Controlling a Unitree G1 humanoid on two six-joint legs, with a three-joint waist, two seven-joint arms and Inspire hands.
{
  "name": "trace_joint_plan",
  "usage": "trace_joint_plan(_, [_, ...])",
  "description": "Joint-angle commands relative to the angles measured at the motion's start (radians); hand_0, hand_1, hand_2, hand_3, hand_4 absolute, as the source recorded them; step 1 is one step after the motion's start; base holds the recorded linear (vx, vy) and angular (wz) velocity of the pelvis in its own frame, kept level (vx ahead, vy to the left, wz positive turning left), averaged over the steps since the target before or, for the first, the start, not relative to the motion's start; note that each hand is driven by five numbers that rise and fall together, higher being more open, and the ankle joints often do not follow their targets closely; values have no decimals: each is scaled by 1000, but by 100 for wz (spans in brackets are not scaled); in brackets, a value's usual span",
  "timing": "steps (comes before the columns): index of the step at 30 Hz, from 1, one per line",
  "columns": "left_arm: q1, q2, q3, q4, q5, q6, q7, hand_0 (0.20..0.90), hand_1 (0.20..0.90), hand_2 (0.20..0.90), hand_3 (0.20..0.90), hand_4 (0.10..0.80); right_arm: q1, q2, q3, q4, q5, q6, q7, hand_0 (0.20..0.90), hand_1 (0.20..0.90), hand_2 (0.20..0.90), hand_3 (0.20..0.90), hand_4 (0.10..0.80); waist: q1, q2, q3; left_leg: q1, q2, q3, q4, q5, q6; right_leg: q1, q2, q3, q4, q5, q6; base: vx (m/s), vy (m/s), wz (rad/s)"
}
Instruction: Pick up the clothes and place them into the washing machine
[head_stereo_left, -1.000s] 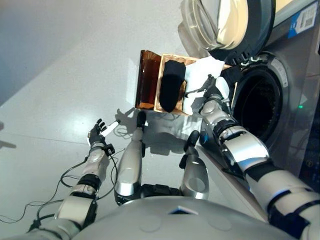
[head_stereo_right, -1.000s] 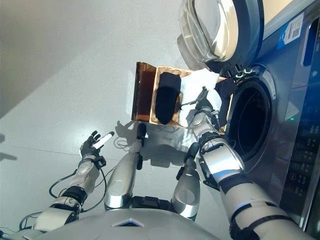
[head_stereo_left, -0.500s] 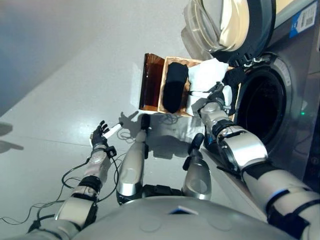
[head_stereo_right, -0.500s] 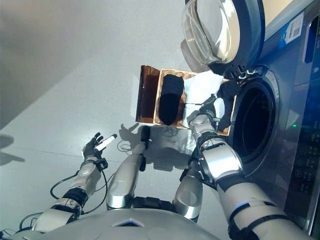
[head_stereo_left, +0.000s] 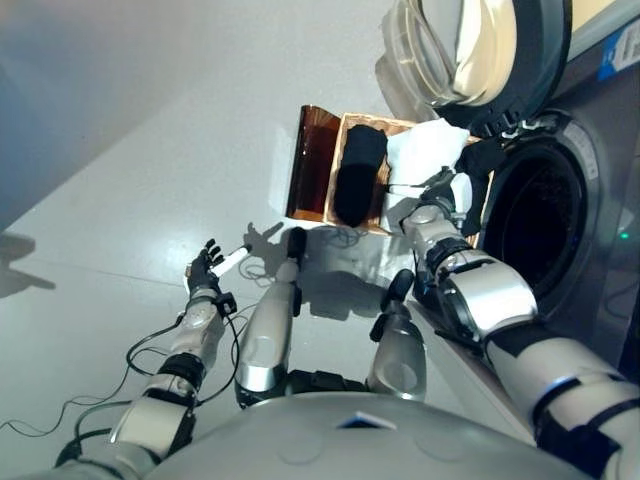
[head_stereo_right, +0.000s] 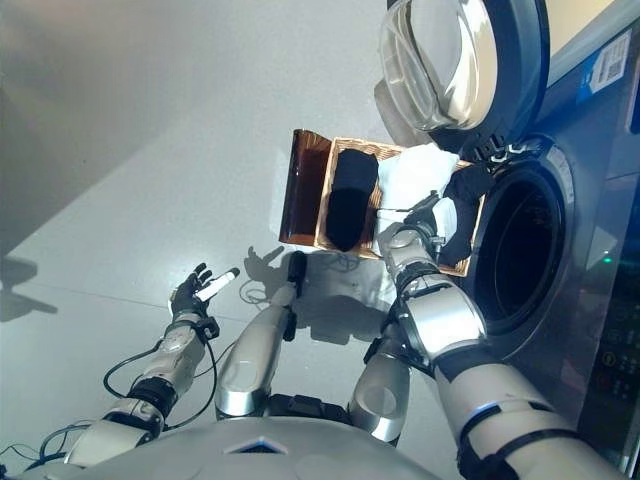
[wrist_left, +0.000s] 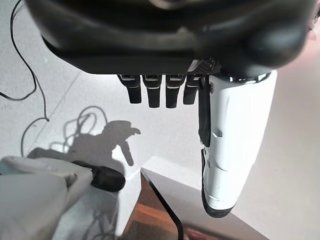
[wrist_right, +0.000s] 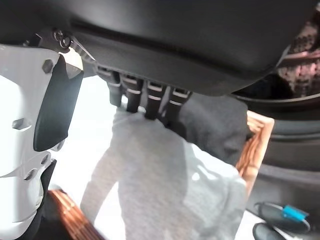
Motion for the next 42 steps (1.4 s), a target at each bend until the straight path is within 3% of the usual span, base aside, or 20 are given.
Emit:
trace_joint_plan(1, [11, 74, -13, -90, 8, -54, 25, 900, 900, 900, 900, 800, -51, -6, -3, 11, -35, 21, -10, 900, 900, 900, 900, 800, 43, 13, 40, -80, -25, 28, 207, -169, -10, -91, -24, 49, 56, 39, -36, -2, 2, 10])
trace_joint_plan(10, [15, 80, -19, -103, 17, -41, 21, 900, 900, 900, 900, 800, -64, -3, 7, 12, -41, 25, 0, 900, 900, 900, 900, 800, 43, 26, 35, -166, -28, 26, 360, -238, 7, -198, -24, 89, 212, -28, -52, -1, 7, 5])
trace_joint_plan(22, [32, 90, -20, -129, 21, -35, 19, 900, 900, 900, 900, 800, -80, -14, 26, 7, -69, 31, 35, 900, 900, 900, 900, 800, 45, 41, 38, -232, -35, 22, 446, -268, 15, -269, -26, 106, 307, -66, -62, 5, 2, 1])
trace_joint_plan(23, [35, 91, -19, -124, 25, -35, 18, 900, 900, 900, 900, 800, -79, -12, 36, 7, -80, 33, 43, 900, 900, 900, 900, 800, 46, 43, 39, -225, -33, 20, 462, -301, 10, -265, -25, 108, 328, -96, -56, 0, 0, 0])
trace_joint_plan(25, [33, 90, -16, -119, 30, -34, 15, 900, 900, 900, 900, 800, -83, -10, 53, 4, -99, 34, 58, 900, 900, 900, 900, 800, 43, 42, 38, -243, -36, 23, 453, -269, 13, -280, -29, 106, 316, -71, -62, -2, -2, 5])
trace_joint_plan(26, [35, 91, -14, -115, 33, -33, 13, 900, 900, 900, 900, 800, -81, -8, 62, 4, -113, 35, 72, 804, 804, 804, 804, 731, 46, 43, 39, -234, -33, 20, 466, -300, 9, -274, -26, 107, 334, -98, -58, 83, -13, 9])
trace_joint_plan(28, [34, 90, -9, -107, 36, -32, 12, 900, 900, 900, 900, 800, -82, -10, 75, 5, -125, 37, 86, 200, 200, 200, 200, 300, 46, 42, 38, -237, -35, 21, 465, -300, 10, -277, -26, 107, 330, -97, -59, 46, -6, 8])
trace_joint_plan(42, [24, 92, 14, -77, 46, -21, 4, 900, 900, 900, 900, 800, -73, -18, 88, 0, -143, 32, 125, 200, 200, 200, 200, 300, 38, 32, 32, -248, -39, 26, 473, -310, 17, -292, -27, 118, 330, -91, -58, 1, 1, 1])
